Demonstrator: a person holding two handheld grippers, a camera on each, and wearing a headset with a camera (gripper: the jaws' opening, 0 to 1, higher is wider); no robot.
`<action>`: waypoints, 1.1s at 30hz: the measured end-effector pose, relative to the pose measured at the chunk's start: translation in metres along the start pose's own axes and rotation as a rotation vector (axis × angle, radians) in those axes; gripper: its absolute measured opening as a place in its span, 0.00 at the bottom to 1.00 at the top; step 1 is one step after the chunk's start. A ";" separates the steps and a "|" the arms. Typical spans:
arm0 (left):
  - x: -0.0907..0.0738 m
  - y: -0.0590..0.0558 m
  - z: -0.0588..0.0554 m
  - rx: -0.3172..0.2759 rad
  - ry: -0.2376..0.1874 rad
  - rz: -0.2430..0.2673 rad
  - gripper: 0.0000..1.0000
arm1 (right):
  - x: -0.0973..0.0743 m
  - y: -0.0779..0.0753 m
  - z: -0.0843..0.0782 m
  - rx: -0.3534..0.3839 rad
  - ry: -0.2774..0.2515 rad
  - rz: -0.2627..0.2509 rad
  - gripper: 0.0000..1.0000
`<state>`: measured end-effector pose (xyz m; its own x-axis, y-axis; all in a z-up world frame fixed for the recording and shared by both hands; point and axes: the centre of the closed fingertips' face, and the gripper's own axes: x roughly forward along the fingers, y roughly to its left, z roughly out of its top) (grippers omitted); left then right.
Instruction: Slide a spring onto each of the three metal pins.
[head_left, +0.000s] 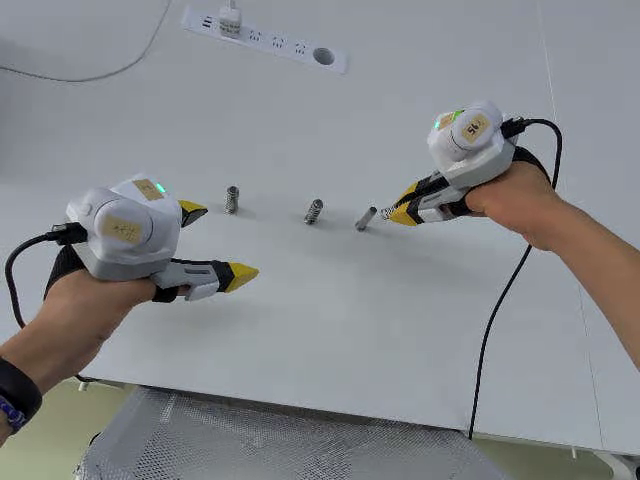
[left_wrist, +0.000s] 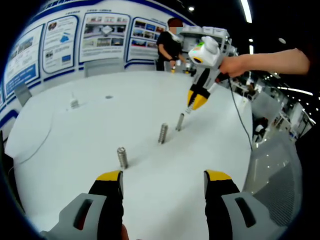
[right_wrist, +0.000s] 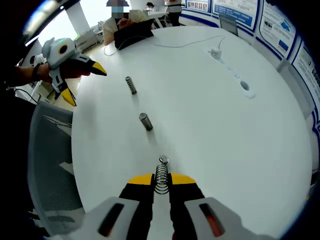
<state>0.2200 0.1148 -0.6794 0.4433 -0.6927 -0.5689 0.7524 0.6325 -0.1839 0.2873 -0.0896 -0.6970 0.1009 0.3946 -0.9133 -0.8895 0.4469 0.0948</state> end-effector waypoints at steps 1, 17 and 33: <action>0.000 0.000 0.000 0.002 0.001 0.000 0.67 | 0.001 0.000 0.000 -0.001 0.002 0.000 0.13; -0.001 0.000 -0.003 -0.006 -0.001 -0.003 0.67 | 0.012 -0.005 0.014 -0.023 0.018 0.015 0.13; -0.004 0.000 -0.008 -0.016 0.003 -0.003 0.66 | 0.022 0.003 0.020 -0.050 0.038 0.024 0.13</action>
<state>0.2147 0.1206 -0.6830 0.4397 -0.6938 -0.5703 0.7457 0.6360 -0.1988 0.2961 -0.0638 -0.7092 0.0634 0.3732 -0.9256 -0.9127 0.3968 0.0974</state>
